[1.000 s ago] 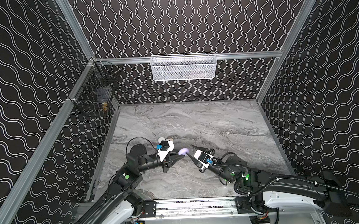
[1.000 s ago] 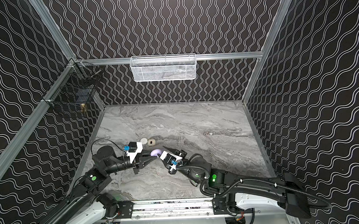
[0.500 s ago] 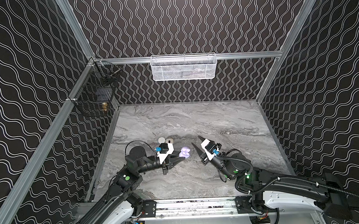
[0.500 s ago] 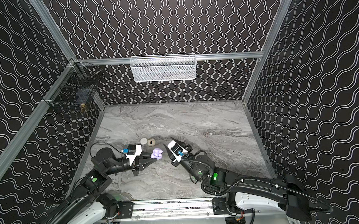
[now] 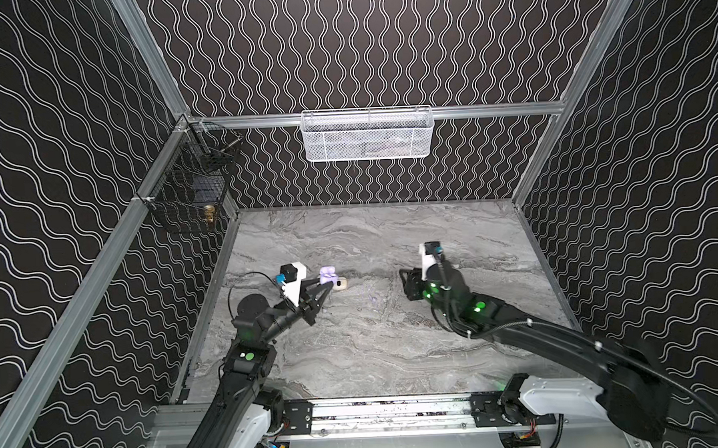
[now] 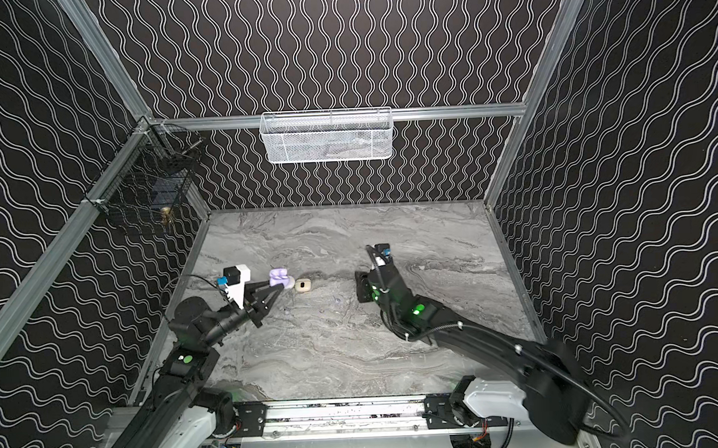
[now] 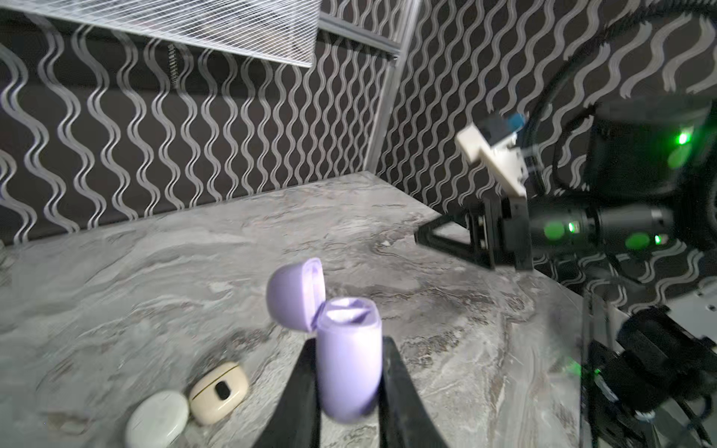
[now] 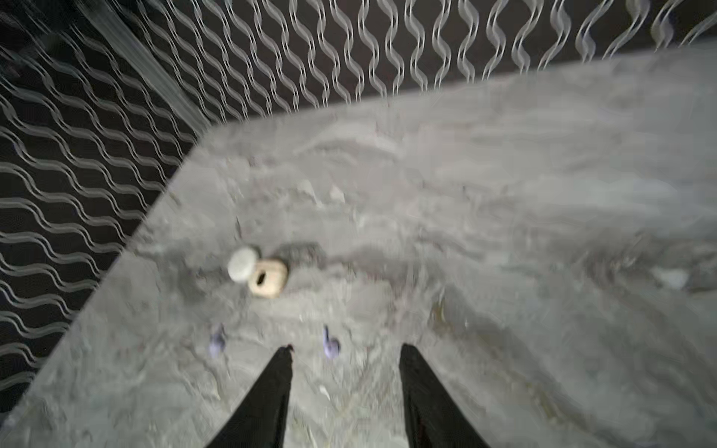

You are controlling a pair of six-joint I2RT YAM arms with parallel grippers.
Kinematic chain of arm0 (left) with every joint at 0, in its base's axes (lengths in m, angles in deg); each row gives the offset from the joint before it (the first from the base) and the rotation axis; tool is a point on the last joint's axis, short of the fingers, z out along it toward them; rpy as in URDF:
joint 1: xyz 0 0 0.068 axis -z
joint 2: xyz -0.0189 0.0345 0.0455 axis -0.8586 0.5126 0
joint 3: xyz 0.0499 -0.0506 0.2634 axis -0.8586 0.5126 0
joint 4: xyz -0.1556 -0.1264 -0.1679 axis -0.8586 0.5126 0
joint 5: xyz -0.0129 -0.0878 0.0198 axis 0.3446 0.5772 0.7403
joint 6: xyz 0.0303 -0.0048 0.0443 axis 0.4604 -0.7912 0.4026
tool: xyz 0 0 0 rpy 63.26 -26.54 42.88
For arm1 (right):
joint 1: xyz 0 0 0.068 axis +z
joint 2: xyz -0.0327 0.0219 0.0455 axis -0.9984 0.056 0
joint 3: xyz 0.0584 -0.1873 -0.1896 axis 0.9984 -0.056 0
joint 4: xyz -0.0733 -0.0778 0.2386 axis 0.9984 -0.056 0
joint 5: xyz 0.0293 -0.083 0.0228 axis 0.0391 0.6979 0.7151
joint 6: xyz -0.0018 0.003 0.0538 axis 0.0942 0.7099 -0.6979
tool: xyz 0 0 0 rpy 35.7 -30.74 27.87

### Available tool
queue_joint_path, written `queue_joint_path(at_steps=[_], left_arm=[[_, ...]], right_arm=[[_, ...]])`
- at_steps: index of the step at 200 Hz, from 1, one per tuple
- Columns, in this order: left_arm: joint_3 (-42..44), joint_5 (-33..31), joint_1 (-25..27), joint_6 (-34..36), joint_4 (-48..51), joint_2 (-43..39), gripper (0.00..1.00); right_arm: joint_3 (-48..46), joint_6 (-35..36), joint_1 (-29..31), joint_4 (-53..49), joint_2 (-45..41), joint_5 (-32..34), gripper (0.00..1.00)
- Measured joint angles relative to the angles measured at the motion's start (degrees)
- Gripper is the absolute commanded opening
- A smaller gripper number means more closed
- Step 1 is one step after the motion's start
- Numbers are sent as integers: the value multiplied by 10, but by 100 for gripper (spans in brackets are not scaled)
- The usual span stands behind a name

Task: Insert the wireless bluetooth earbuds into the charging case
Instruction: 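Move the right gripper over the lavender earbud nearest the beige case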

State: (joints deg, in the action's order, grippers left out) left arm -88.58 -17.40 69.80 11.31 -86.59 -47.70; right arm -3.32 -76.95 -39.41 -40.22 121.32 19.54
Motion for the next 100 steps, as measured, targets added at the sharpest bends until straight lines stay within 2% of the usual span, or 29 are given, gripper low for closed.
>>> queue_joint_path(at_steps=[19,44,84,100], left_arm=[[-13,8,-9,1,14,14,0],[-14,11,-12,2,15,14,0],[-13,11,-12,4,15,17,0],[-13,11,-12,4,19,17,0]], right_arm=[[35,-17,-1,-40,94,-49,42],[64,-17,2,-68,191,-73,42],[135,2,24,-111,284,-65,46],[162,6,33,-118,309,-52,42]])
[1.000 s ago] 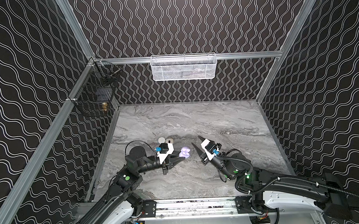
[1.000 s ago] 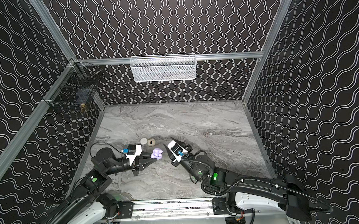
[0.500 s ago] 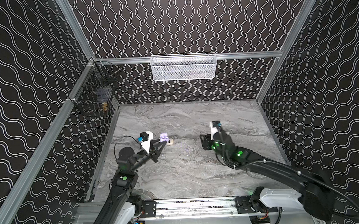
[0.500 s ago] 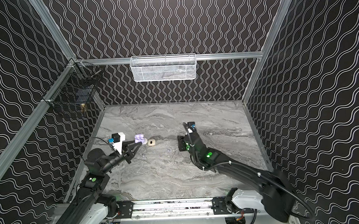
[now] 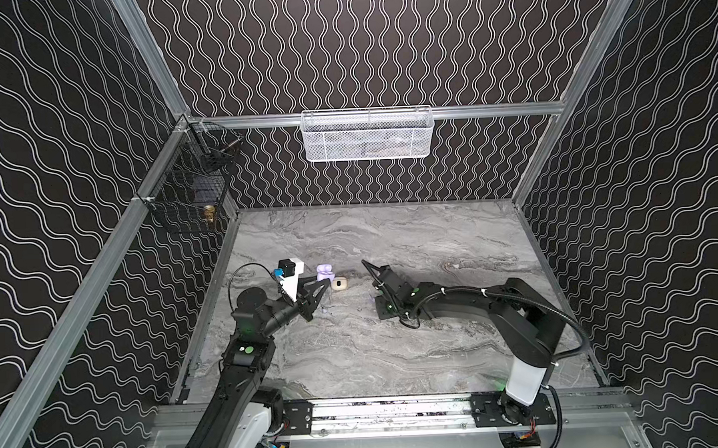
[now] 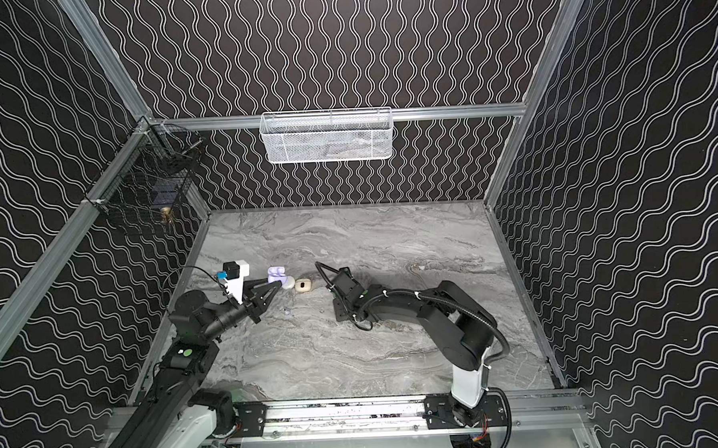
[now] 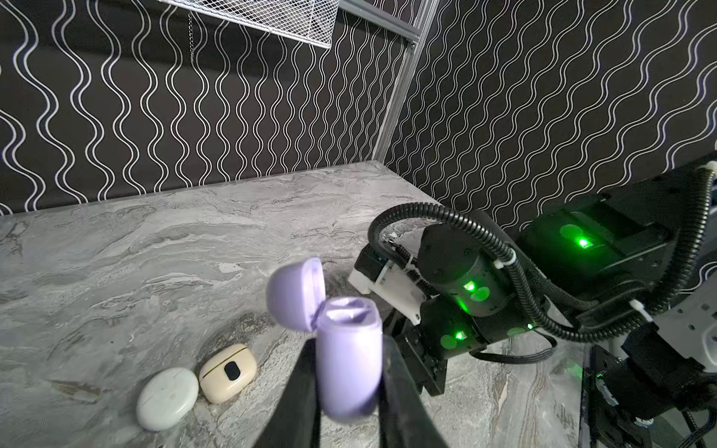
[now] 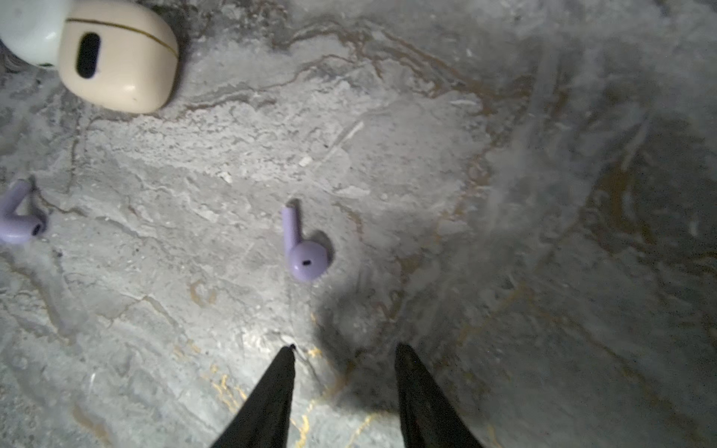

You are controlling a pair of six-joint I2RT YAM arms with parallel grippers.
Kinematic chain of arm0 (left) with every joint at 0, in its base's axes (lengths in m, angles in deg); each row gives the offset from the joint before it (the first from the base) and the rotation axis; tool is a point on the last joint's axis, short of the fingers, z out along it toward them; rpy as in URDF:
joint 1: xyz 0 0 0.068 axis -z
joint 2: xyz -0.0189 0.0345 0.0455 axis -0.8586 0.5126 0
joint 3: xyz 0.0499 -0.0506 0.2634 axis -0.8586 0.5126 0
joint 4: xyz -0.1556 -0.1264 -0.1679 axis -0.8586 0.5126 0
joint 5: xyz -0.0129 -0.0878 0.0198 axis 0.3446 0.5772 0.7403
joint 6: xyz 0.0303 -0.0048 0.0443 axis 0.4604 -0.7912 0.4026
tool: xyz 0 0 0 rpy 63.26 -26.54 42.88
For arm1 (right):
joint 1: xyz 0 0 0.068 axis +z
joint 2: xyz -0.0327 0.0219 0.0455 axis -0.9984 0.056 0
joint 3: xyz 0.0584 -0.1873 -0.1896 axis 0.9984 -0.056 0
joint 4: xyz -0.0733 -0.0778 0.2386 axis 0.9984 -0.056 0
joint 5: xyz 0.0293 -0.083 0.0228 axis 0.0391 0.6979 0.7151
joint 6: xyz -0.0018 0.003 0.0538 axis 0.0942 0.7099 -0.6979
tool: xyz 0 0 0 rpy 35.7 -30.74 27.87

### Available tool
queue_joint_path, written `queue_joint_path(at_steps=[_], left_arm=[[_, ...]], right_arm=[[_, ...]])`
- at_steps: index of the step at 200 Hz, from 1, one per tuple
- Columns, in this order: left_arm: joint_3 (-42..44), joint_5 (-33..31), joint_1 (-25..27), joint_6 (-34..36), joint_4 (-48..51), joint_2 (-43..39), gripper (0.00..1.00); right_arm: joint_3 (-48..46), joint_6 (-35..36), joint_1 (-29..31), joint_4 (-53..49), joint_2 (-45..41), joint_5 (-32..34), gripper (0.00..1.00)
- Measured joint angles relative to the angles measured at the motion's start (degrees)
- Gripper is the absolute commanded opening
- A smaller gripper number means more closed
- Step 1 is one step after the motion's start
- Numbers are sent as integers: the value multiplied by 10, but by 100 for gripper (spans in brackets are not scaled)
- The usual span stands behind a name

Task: Insert the wireless bluetooth earbuds into the charging case
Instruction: 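Move the right gripper over the lavender earbud nearest the beige case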

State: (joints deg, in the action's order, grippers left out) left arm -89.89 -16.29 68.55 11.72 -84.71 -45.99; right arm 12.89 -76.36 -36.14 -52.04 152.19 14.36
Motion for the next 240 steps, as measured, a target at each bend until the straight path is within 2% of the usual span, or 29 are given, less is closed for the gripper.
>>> queue_joint_path(at_steps=[36,83,151,176,240], left_arm=[[0,-1,0,1,11,-19,0],[0,-1,0,11,20,-30,0],[0,-1,0,12,22,-39,0],[0,-2,0,12,24,-41,0],[0,-3,0,13,27,-40,0]], right_arm=[[45,10,1,-10,53,52,34],[56,10,2,-8,66,92,34],[105,15,-1,0,104,92,34],[129,21,-1,-3,120,92,37],[163,26,-2,-49,122,71,39]])
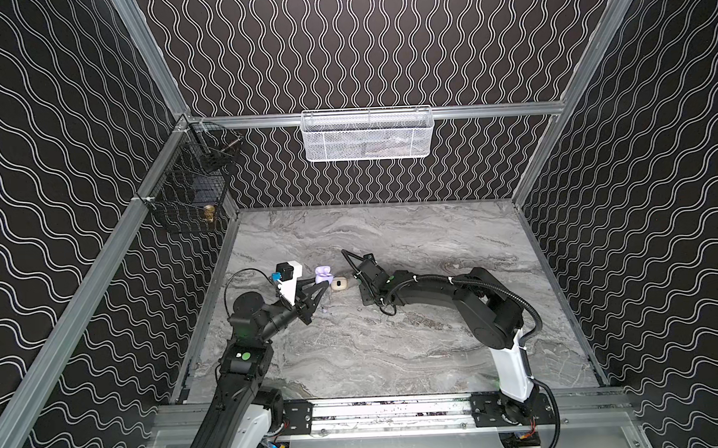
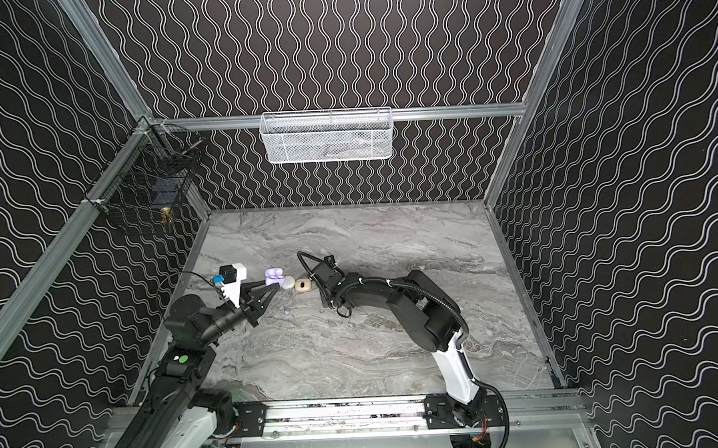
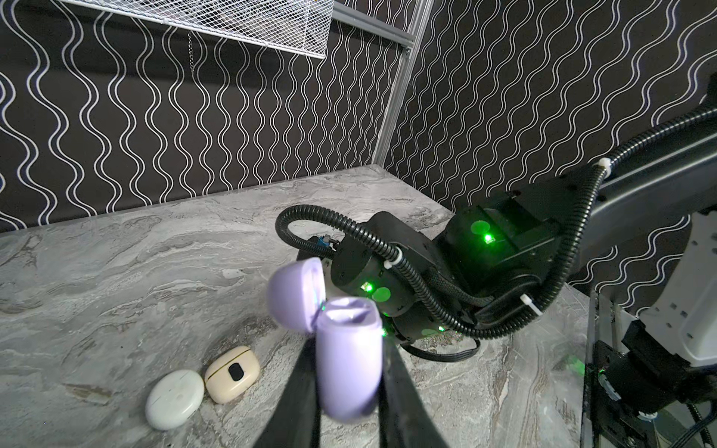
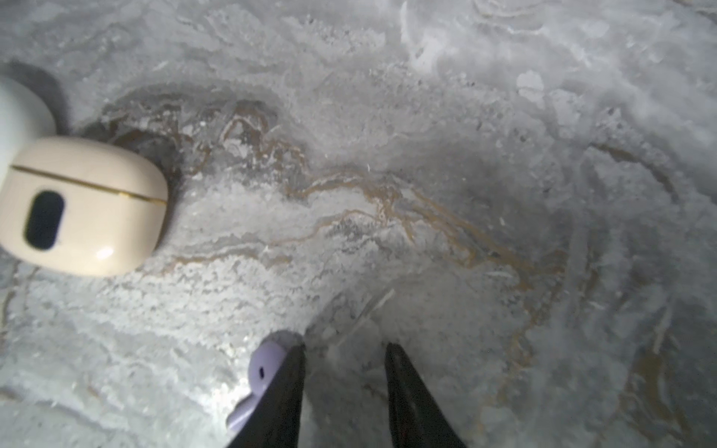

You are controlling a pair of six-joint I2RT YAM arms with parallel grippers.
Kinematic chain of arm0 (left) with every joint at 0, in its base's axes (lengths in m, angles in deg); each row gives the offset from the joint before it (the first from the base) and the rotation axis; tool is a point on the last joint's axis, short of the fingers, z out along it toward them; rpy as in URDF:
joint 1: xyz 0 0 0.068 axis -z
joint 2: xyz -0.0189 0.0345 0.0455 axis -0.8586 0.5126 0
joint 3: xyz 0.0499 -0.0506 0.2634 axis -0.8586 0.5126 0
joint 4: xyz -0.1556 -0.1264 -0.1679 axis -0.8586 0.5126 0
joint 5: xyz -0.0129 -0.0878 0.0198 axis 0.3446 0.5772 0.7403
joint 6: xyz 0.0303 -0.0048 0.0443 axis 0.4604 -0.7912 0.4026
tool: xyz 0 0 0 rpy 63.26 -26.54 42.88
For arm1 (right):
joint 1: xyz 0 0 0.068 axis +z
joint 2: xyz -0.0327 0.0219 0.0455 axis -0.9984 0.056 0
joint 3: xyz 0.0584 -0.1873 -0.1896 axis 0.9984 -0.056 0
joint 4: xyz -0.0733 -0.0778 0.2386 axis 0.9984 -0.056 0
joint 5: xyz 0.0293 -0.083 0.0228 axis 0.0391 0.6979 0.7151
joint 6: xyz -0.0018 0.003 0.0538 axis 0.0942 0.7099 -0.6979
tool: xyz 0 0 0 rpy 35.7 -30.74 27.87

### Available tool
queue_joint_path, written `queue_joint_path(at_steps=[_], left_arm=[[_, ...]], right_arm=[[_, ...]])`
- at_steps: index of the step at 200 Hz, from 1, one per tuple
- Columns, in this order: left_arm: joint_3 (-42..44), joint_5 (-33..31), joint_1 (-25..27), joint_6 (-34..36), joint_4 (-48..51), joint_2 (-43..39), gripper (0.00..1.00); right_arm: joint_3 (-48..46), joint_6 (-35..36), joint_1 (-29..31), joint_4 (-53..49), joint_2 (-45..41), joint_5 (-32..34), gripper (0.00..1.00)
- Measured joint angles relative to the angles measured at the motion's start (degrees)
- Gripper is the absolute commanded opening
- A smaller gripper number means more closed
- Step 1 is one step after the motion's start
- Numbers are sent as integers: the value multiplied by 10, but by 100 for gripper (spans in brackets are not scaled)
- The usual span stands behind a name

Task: Insert the wireless bluetooth earbuds into the charging case
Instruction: 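Move the right gripper over the lavender earbud nearest the beige case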

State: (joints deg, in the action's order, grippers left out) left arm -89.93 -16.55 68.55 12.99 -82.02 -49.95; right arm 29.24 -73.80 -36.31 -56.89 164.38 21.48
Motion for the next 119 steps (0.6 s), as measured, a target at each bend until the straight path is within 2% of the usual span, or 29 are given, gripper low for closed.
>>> queue_joint_path(at_steps=[36,60,119], left_arm=[[0,1,0,1,0,-13,0],[0,2,0,1,0,-20,0],[0,2,0,2,8,-26,0]], right_arm=[[-17,-10,0,-9,-64,-11,45],[-19,-17,3,-9,-73,-19,49],[60,-33,22,-49,17,-27,55]])
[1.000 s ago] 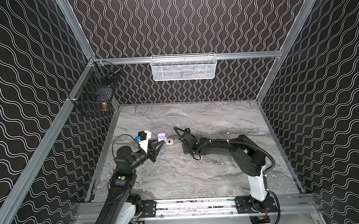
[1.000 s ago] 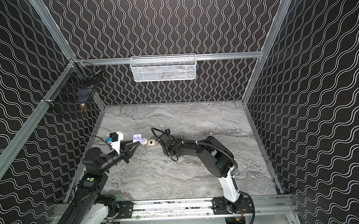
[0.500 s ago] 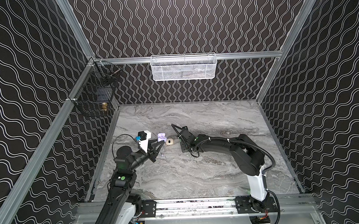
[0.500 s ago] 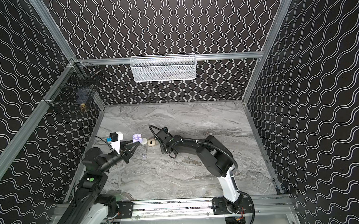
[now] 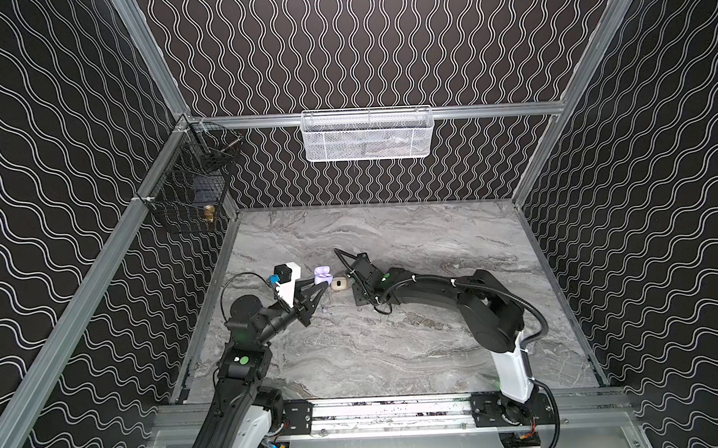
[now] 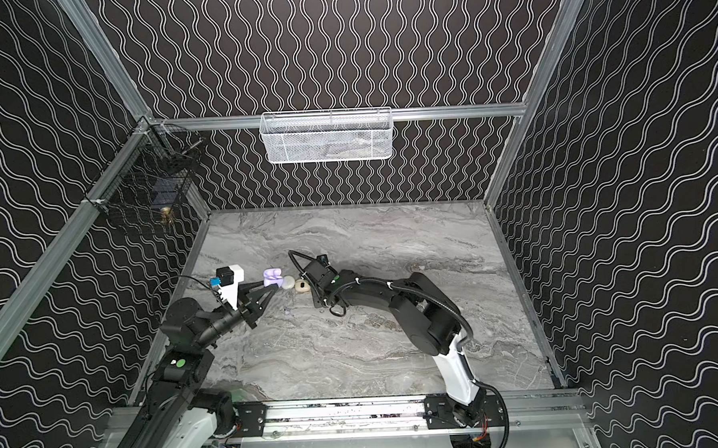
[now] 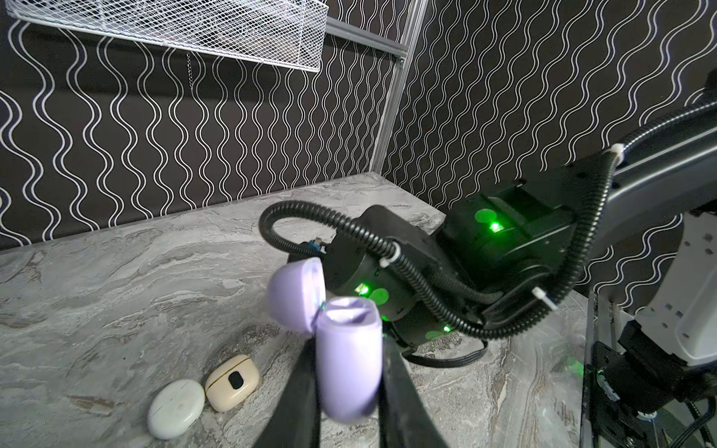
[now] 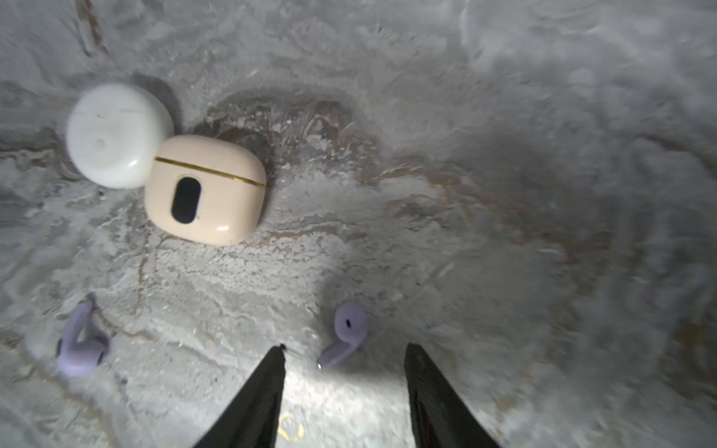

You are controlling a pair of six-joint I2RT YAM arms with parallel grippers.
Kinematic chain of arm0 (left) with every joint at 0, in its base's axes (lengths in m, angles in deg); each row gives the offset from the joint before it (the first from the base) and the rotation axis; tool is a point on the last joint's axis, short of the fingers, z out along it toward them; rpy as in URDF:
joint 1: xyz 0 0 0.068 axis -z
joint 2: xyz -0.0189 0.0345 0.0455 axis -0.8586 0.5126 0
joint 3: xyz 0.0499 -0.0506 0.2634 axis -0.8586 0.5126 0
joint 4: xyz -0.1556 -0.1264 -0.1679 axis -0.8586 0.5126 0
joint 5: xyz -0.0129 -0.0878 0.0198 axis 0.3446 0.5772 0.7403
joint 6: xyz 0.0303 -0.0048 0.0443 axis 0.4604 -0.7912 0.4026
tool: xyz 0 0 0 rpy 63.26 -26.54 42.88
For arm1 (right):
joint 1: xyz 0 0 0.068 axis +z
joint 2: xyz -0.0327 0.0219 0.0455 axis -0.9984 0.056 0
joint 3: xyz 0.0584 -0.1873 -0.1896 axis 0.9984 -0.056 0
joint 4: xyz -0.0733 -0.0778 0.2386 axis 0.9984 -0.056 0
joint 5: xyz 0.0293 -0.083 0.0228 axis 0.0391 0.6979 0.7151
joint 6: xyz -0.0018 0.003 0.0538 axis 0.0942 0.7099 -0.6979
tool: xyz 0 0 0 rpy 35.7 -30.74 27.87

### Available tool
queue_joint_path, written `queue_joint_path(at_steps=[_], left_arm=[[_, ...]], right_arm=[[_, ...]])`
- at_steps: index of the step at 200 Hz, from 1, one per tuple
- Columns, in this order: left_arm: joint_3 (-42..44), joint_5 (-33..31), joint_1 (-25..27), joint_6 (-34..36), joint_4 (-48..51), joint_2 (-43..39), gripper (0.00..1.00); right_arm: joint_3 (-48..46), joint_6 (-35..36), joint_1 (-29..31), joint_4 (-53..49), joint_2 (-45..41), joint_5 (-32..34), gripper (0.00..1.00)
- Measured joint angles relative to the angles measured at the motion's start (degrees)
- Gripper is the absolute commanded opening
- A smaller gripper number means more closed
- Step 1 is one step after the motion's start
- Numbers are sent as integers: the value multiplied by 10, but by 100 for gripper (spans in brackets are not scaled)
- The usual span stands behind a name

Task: Insert the wireless bluetooth earbuds into the charging case
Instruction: 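Move the right gripper over the lavender earbud nearest the beige case, then lower the right gripper and close it on the lavender earbud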

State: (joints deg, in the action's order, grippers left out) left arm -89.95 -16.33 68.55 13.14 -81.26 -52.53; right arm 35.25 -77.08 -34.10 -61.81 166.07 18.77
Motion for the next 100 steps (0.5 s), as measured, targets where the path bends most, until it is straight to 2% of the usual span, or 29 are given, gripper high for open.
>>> queue_joint_path(at_steps=[47,100], left_arm=[[0,0,0,0,6,-1,0],[0,0,0,0,7,-3,0]], right_arm=[[30,-9,5,-41,33,29,55],[25,-14,10,-48,32,54,50]])
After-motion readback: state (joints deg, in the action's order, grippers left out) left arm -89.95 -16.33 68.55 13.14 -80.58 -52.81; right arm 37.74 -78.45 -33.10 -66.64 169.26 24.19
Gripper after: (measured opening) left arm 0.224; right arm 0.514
